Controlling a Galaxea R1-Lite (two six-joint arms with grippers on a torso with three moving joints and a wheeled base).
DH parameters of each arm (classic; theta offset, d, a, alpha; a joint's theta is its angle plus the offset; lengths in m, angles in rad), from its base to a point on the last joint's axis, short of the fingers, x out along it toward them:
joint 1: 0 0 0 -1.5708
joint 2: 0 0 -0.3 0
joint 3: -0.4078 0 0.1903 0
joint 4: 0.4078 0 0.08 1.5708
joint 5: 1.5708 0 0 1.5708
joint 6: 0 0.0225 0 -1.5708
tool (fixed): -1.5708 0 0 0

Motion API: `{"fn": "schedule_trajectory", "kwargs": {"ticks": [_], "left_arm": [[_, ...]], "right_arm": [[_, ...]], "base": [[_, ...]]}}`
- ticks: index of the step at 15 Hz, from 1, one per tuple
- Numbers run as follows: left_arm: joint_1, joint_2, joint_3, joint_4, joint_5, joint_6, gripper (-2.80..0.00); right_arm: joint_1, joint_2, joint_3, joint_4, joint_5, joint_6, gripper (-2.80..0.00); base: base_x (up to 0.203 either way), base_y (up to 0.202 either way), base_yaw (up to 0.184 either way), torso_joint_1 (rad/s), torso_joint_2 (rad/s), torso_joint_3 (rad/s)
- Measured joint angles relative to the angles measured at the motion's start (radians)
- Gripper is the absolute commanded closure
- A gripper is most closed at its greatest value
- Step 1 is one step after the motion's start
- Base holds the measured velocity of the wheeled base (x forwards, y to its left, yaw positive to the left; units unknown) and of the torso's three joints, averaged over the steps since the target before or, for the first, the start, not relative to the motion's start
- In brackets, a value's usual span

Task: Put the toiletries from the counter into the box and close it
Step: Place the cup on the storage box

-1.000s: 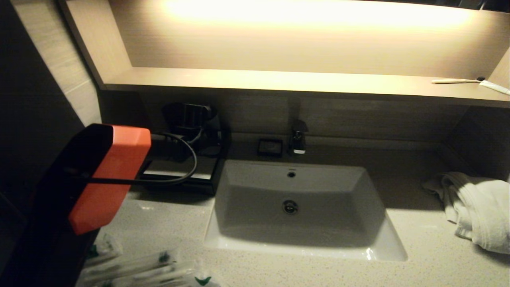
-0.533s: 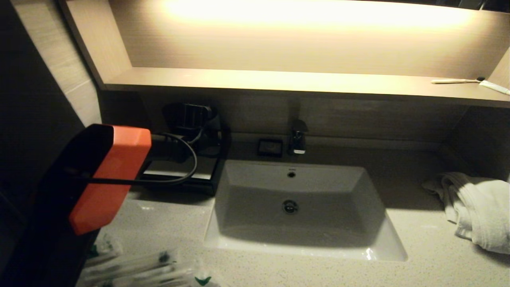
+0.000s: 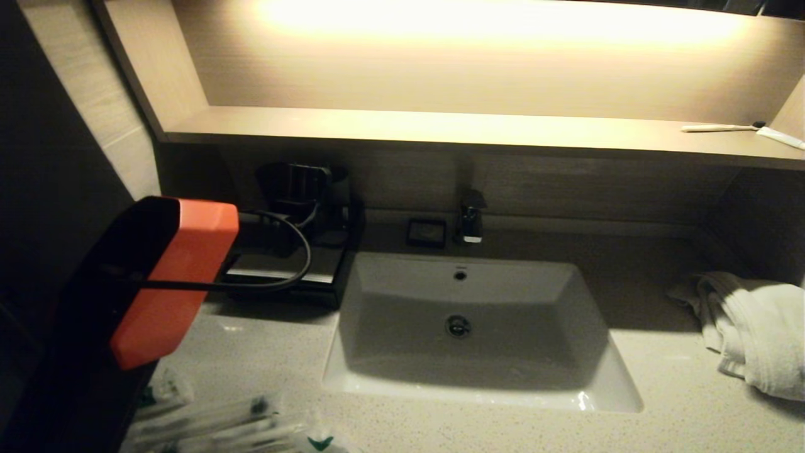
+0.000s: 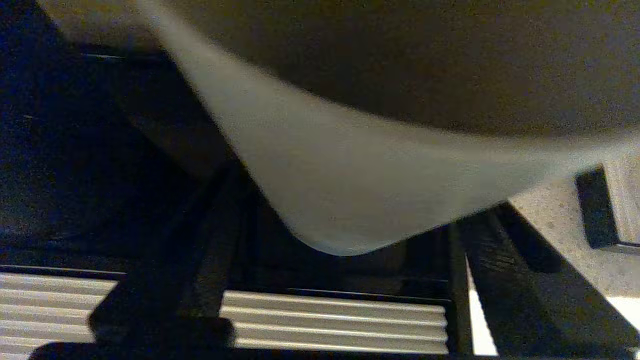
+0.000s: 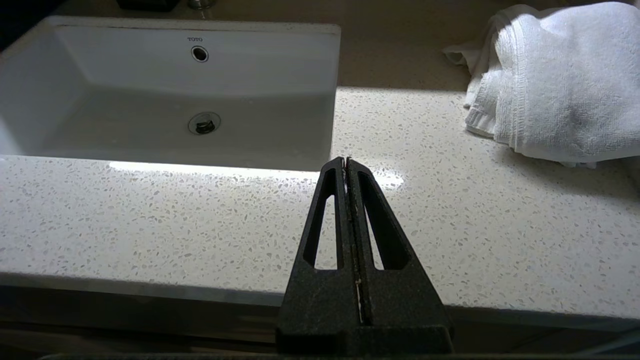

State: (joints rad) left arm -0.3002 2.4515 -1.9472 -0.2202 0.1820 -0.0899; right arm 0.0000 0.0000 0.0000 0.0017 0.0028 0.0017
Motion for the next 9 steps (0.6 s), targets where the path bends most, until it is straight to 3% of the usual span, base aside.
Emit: {"fn": "schedule_trajectory", "kwargs": {"ticks": [9], "left_arm": [[0.002, -0.048, 0.014, 0.003, 0.019, -0.005, -2.80]], "right_arm": [[0.000, 0.000, 0.000, 0.000, 0.000, 0.000, 0.00]], "base": [[0.000, 0.000, 0.000, 0.000, 0.00, 0.000]]}}
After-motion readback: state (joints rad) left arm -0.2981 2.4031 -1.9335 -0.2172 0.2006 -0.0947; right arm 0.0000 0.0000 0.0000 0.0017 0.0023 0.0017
